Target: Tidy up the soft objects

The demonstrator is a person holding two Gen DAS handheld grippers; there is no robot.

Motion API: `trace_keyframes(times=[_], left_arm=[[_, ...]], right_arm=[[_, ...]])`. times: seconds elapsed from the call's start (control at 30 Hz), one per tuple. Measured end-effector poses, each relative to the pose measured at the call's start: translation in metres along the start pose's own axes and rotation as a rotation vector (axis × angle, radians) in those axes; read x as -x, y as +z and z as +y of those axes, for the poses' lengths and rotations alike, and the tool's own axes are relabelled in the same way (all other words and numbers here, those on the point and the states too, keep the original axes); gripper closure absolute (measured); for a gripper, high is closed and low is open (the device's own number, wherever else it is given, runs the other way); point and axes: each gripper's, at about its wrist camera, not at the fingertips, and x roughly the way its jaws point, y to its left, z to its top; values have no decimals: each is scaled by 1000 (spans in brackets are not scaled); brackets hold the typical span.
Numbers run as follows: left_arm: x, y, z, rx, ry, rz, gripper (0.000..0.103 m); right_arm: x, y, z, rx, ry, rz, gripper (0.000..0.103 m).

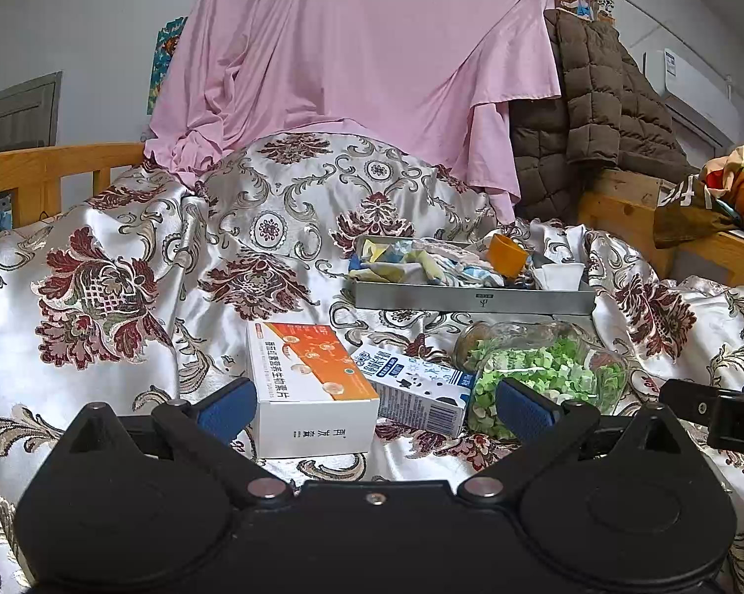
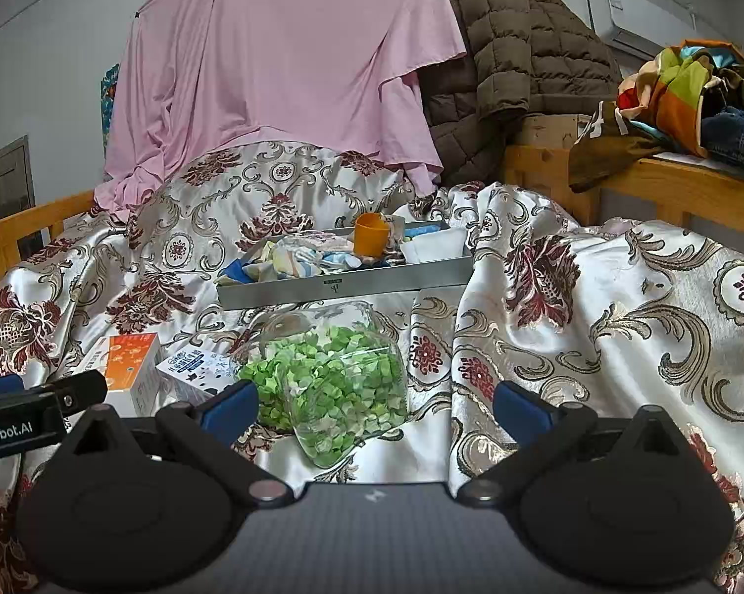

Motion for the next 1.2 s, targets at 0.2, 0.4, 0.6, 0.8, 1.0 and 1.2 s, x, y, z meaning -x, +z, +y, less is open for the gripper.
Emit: trace_keyframes(times=[0.2,0.4,0.6,0.8,1.0,1.2], left_arm=[[0,0,0,-1,-1,0,1],[0,0,0,-1,-1,0,1],[0,0,0,-1,0,-1,1],[0,0,0,-2,0,0,1],[0,0,-1,-2,0,0,1],[-1,0,-1,8,-6,8,1]], right_arm=[[0,0,0,1,0,0,0],[0,0,0,1,0,0,0],[0,0,0,1,0,0,0],[0,0,0,1,0,0,0],[0,0,0,1,0,0,0],[0,0,0,1,0,-1,0]])
